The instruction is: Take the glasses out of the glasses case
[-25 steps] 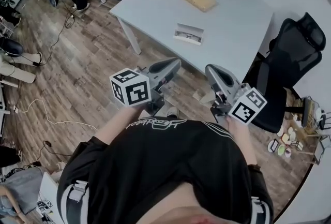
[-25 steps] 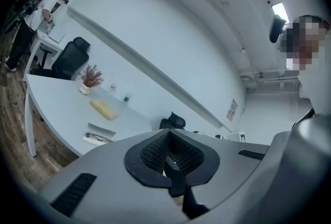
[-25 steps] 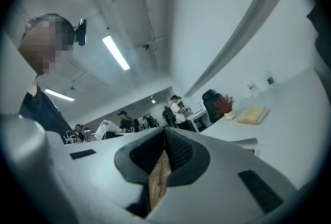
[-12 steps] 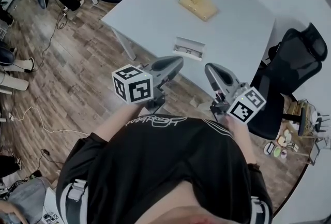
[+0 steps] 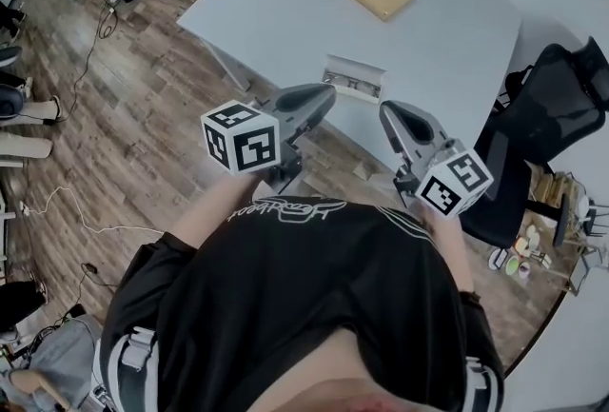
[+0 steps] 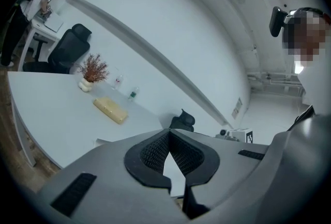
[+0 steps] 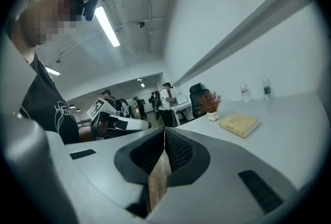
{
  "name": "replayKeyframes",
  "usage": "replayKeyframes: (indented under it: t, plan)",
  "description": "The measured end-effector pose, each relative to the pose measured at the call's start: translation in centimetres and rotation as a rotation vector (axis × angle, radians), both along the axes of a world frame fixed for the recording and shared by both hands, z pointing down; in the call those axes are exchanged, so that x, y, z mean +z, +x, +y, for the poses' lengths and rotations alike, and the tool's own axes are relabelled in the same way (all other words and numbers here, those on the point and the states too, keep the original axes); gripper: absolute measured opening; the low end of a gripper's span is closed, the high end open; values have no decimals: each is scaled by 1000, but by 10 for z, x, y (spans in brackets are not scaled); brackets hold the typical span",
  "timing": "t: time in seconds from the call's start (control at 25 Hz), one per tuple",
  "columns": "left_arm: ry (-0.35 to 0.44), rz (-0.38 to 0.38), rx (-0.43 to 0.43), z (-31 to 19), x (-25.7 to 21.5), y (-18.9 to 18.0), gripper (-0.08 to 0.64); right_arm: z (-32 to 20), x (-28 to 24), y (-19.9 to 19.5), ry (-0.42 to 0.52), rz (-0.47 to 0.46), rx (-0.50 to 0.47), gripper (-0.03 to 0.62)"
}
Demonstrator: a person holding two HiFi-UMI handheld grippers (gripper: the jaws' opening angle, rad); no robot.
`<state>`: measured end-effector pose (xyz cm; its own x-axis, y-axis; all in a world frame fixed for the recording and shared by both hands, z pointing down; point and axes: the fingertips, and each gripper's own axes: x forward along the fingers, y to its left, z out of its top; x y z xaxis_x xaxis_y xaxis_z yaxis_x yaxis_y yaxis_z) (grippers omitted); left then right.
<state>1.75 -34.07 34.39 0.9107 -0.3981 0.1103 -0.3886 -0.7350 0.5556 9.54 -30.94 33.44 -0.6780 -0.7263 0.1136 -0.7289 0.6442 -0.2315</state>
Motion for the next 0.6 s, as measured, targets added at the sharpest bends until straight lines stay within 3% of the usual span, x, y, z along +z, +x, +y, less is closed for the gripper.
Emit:
replayKeyframes:
  t: [0.2,0.4,0.6]
  plan:
    - [-55,-17,-18,-16,21,-1,6,-17,24,4,-43,71,-15,9]
    - [-90,-32,-19,-26,38,3,6,-42,60,11,-116,80,-37,11]
    - [-129,-66,-13,-36,60,8,6,-56,91,8,-165,230,-95,11]
